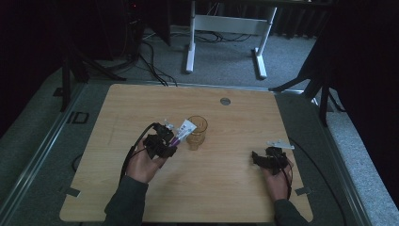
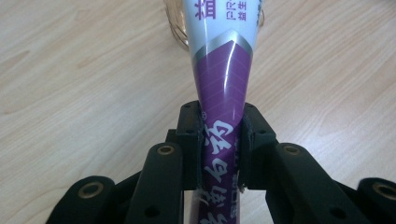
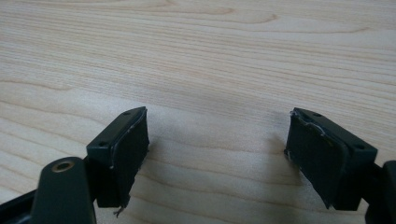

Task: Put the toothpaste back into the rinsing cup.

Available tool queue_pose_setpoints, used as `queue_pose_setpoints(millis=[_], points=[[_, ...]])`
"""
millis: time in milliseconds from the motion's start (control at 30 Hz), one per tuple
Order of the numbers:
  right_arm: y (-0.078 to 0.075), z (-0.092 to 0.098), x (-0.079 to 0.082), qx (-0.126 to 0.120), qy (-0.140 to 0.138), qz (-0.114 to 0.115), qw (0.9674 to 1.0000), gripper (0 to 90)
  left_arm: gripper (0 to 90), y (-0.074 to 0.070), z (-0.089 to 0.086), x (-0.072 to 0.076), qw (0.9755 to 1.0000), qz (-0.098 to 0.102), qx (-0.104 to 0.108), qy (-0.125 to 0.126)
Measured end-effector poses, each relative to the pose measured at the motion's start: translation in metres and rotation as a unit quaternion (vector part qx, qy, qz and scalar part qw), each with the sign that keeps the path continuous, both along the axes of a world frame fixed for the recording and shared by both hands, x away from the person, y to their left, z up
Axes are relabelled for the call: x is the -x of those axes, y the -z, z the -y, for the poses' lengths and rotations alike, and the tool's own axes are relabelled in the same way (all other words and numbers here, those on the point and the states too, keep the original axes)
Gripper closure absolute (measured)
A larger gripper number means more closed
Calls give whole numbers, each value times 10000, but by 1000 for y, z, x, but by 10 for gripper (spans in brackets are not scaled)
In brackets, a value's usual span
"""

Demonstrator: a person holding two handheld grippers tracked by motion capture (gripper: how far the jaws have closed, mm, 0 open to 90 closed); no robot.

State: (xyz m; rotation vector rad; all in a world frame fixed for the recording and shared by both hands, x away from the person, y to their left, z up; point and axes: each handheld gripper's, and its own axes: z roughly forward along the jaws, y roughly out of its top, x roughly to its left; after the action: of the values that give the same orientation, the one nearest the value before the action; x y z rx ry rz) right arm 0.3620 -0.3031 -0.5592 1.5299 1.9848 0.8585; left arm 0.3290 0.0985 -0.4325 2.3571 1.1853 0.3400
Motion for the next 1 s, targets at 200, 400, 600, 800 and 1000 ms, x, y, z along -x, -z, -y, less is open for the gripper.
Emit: queue_pose_setpoints(millis=[200, 400, 600, 800, 1000], points=[[0, 0, 0, -10, 7, 0, 10000, 208, 735, -3, -3, -3, 9998, 125, 129, -101], [0, 0, 0, -6, 5, 0, 10000, 208, 734, -7, -4, -6, 9993, 208, 282, -132], [0, 0, 0, 6, -7, 4, 10000, 208, 734, -11, -5, -11, 9986, 305, 396, -186], [0, 0, 0, -2, 0, 3, 10000, 208, 734, -17, -5, -14, 9973, 450, 548, -199], [0, 0, 0, -3, 3, 5, 10000, 208, 734, -23, -5, -18, 9967, 543, 578, -170]])
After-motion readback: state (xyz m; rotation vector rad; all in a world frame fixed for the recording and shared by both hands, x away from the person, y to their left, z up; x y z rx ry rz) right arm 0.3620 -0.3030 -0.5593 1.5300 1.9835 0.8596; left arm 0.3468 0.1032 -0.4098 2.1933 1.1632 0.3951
